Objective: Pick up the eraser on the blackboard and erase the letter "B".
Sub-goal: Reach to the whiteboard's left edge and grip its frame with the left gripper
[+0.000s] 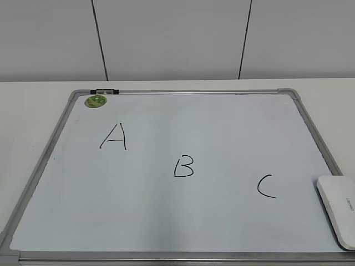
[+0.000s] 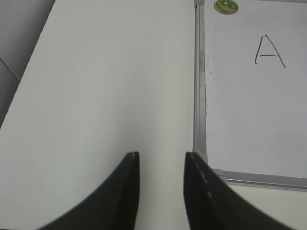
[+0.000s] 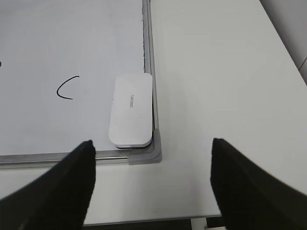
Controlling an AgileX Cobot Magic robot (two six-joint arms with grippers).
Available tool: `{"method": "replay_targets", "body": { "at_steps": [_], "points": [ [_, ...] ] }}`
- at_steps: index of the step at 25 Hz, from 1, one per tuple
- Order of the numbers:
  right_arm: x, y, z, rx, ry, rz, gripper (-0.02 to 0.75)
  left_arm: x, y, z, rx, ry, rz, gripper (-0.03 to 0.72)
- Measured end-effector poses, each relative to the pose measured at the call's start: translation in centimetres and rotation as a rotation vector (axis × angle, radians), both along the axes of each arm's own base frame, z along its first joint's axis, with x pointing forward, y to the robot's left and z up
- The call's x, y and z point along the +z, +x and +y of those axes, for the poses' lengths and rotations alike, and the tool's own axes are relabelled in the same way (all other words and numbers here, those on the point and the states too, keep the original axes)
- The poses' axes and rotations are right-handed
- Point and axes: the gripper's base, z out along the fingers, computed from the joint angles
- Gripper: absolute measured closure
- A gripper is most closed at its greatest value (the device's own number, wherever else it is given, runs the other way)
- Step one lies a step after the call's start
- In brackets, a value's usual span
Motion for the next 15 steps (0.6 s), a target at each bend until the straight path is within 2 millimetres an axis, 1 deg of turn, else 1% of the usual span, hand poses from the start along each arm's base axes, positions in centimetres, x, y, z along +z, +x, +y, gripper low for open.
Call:
{"method": "replay_targets", "body": {
  "at_steps": [2, 4, 9, 11, 13, 15],
  "points": [
    [0.0, 0.0, 0.0, 0.000, 0.000, 0.000, 0.184, 0.9, 1.7, 0.0, 0.000, -0.001, 0.048, 0.447],
    [0.0, 0.0, 0.0, 0.000, 0.000, 0.000, 0.184, 1.7, 4.0, 0.1, 0.000, -0.003, 0.111, 0.447],
    [0.0, 0.0, 0.0, 0.000, 0.000, 0.000, 0.184, 3.4, 9.3, 0.0, -0.005, -0.018, 0.198, 0.447],
    [0.0, 0.0, 0.0, 0.000, 0.000, 0.000, 0.184, 3.8, 11.8, 0.1, -0.005, -0.021, 0.228, 0.447],
    [0.0, 0.0, 0.0, 0.000, 0.000, 0.000, 0.184, 4.4, 13.8, 0.1, -0.006, -0.023, 0.236, 0.447],
    [0.0, 0.0, 0.0, 0.000, 0.000, 0.000, 0.184, 4.4, 16.1, 0.0, -0.008, -0.034, 0.263, 0.447]
  ]
}}
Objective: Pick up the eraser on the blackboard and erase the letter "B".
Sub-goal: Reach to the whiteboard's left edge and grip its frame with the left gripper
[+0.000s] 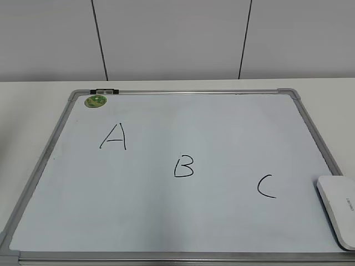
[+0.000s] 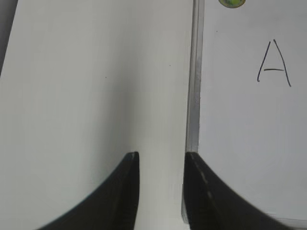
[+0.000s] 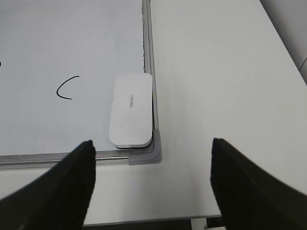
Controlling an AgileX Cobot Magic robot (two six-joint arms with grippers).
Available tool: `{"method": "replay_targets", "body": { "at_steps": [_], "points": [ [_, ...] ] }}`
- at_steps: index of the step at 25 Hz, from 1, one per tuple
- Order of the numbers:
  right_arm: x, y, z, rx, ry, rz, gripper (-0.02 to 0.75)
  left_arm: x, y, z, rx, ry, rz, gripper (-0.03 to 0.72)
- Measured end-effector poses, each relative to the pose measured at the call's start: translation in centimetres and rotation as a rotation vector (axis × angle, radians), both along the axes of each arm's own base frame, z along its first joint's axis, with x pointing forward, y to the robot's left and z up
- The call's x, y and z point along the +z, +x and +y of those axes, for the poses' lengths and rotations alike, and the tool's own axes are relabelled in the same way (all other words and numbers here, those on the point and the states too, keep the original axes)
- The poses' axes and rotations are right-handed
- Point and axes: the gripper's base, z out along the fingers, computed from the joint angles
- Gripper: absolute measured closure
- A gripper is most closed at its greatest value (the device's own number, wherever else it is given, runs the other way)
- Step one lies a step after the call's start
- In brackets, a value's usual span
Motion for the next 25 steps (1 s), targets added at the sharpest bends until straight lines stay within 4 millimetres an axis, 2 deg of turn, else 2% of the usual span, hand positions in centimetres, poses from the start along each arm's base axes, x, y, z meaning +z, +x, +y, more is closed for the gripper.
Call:
{"method": "replay_targets", "body": {
  "at_steps": [5, 11, 25],
  "points": [
    [0.0, 0.0, 0.0, 0.000, 0.000, 0.000, 0.184, -0.5, 4.3, -0.1, -0.002, -0.019, 0.055, 0.447],
    [0.0, 0.0, 0.0, 0.000, 0.000, 0.000, 0.184, -3.1, 8.6, -0.1, -0.001, -0.028, 0.151, 0.447],
    [0.0, 0.0, 0.0, 0.000, 0.000, 0.000, 0.184, -9.1, 13.2, -0.1, -0.024, -0.035, 0.278, 0.447]
  ]
}}
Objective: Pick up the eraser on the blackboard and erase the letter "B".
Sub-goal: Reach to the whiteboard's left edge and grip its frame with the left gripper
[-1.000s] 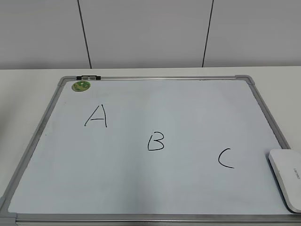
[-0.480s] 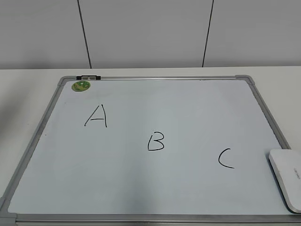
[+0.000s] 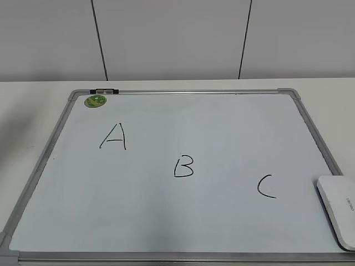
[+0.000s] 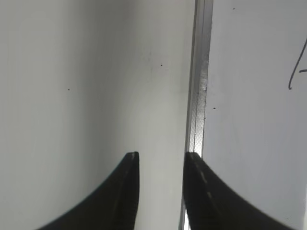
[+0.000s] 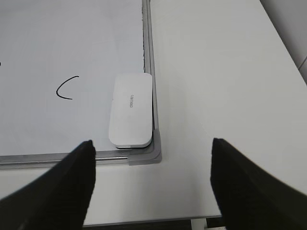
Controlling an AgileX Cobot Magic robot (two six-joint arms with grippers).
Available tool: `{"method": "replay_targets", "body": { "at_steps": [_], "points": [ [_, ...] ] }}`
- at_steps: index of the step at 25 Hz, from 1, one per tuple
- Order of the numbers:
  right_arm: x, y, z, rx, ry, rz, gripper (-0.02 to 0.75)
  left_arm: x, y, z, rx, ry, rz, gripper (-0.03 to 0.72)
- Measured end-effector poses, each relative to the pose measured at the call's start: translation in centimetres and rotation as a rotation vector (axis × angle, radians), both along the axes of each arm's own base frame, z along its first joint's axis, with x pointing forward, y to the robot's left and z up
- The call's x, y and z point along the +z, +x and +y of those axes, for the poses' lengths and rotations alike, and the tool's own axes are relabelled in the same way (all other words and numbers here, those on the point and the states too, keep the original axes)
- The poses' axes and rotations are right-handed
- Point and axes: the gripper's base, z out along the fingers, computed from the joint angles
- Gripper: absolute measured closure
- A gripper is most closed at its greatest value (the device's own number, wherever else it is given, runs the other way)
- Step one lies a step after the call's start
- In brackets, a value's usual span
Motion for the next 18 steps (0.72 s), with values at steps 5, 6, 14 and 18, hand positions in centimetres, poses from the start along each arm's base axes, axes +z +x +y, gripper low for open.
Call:
{"method": "replay_targets", "body": {
  "at_steps": [5, 6, 14, 18],
  "points": [
    [0.0, 0.0, 0.0, 0.000, 0.000, 0.000, 0.184, -2.0, 1.8, 0.1, -0.004, 0.011, 0.025, 0.447],
    [0.0, 0.0, 0.0, 0.000, 0.000, 0.000, 0.184, -2.3, 2.4, 0.1, -0.004, 0.011, 0.027, 0.447],
    [0.0, 0.0, 0.0, 0.000, 0.000, 0.000, 0.184, -4.9, 7.1, 0.0, -0.028, -0.008, 0.105, 0.447],
    [0.0, 0.0, 0.0, 0.000, 0.000, 0.000, 0.184, -5.9, 8.7, -0.2, -0.054, -0.027, 0.130, 0.447]
  ]
}}
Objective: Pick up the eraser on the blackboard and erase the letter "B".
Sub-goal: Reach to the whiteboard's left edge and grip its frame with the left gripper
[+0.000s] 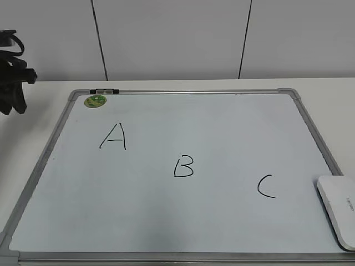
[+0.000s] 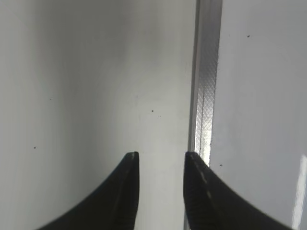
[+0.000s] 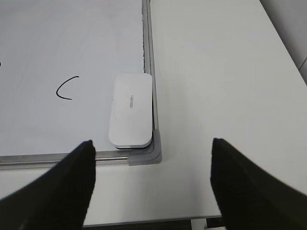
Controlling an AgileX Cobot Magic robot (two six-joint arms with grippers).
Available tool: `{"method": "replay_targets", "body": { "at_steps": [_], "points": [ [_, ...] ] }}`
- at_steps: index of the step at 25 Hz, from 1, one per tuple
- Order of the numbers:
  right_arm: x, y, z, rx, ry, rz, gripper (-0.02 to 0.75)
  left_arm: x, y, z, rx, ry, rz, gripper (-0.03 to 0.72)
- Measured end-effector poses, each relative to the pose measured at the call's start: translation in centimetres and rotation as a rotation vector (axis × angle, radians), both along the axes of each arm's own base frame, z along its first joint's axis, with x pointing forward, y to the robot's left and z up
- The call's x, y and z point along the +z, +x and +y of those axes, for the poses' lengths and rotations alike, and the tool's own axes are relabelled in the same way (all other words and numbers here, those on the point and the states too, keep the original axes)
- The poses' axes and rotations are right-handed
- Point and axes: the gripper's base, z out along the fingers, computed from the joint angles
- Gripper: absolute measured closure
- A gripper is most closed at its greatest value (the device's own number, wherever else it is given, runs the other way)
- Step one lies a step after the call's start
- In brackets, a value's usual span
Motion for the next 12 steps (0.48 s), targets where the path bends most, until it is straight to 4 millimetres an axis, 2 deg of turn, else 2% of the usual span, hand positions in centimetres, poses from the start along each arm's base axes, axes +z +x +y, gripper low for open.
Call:
{"method": "replay_targets", "body": {
  "at_steps": [6, 12],
  "points": [
    [0.0, 0.0, 0.0, 0.000, 0.000, 0.000, 0.184, -1.9, 0.9, -0.1, -0.030, -0.003, 0.046, 0.447],
    [0.0, 0.0, 0.0, 0.000, 0.000, 0.000, 0.184, -4.6, 1.3, -0.2, -0.037, -0.015, 0.109, 0.447]
  ]
}}
